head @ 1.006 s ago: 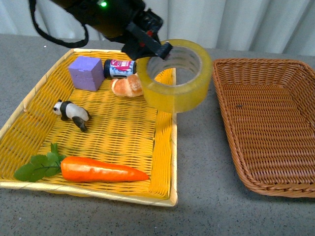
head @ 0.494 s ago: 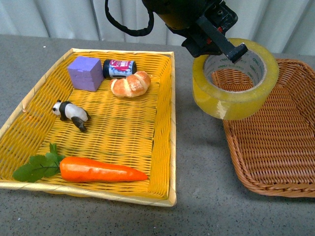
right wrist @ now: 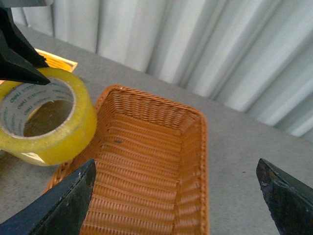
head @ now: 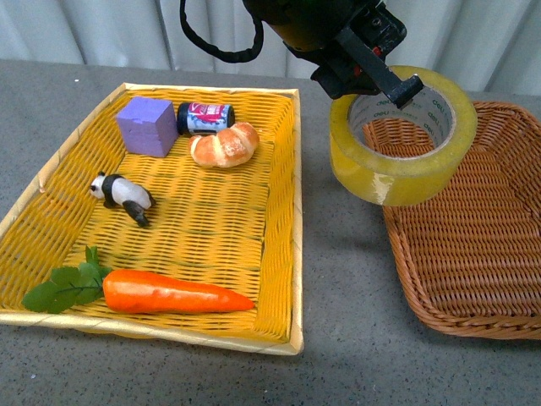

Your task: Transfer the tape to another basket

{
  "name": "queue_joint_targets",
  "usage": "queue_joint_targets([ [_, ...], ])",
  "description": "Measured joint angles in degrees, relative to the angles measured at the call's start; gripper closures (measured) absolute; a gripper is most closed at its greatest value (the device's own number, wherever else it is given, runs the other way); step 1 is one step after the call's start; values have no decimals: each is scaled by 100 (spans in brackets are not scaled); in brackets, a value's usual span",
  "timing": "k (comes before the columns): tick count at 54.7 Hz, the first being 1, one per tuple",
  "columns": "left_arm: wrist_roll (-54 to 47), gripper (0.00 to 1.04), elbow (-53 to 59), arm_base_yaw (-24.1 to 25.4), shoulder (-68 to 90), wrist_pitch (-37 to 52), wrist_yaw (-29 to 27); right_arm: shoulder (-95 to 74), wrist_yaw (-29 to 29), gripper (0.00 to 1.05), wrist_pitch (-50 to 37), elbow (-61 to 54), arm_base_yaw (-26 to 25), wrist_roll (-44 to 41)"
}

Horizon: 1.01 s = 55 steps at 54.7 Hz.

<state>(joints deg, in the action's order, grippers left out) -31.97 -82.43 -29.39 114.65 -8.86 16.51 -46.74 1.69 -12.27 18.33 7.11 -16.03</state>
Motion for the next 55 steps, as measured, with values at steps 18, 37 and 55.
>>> queue_joint_targets([
  [18,-2,91,0,2,0,2,0,-2625,-90,9,-31,1292,284,960],
  [37,-17,91,0,2,0,2,-2,-3635,-212,9,26,1840,595,1827],
  [55,-22,91,0,2,0,0,-2,-4266,-188,9,28,2240,619,2197],
])
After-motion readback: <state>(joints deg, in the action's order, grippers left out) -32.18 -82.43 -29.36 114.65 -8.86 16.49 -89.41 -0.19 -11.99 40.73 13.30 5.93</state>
